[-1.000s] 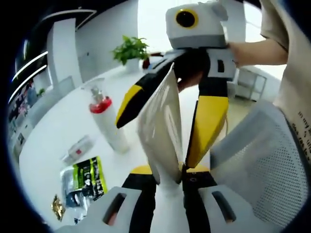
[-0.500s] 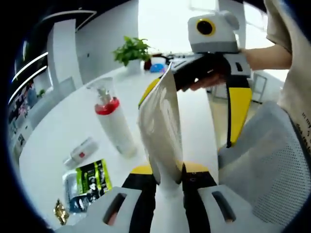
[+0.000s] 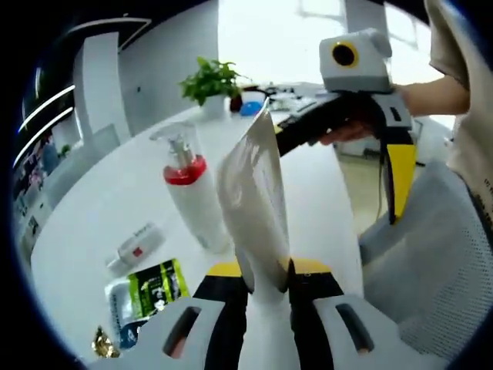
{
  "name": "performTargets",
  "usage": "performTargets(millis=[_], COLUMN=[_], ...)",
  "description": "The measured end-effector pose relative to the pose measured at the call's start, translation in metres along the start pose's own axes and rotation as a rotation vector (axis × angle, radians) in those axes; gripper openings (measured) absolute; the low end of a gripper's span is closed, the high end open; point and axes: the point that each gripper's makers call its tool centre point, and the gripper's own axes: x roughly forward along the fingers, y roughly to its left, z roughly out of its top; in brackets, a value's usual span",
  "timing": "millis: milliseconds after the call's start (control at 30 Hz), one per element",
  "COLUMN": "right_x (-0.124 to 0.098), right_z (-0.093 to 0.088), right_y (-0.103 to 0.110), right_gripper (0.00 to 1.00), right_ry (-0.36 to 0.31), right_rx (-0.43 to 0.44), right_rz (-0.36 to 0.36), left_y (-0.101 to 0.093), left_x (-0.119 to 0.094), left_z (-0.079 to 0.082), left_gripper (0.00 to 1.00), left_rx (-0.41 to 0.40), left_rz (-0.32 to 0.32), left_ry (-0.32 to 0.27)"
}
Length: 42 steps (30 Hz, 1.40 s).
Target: Arrange the skincare products in the storage area until every visible bottle or jar stands upright without overlapping.
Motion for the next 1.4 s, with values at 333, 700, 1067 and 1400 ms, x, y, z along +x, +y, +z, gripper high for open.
performTargets(millis=[333, 700, 1067, 1400], right_x=[0.001, -0.002, 0.000, -0.001], right_z=[-0.006, -0.011, -0.011, -0.012], right_y=[-0.004, -0.010, -0.013, -0.013], right_gripper=[0.84, 0.85, 0.86, 0.86], right_ry=[0.000, 0.003, -0.007, -0.010], right_rx=[0.023, 0.045, 0.063, 0.070], right_rz=[-0.027, -0.053, -0.064, -0.067], left_y=[0.029, 0.058, 0.077, 0.077], left_x=[0.007, 0.017, 0.025, 0.027], left_z=[0.005, 0.009, 0.013, 0.014], left_gripper=[0.16, 0.16, 0.16, 0.17], left_rx=[-0.010, -0.001, 0.037, 0.048], left_rz=[0.000, 0.004, 0.006, -0.003], left_ry=[-0.013, -0.025, -0.038, -0.032])
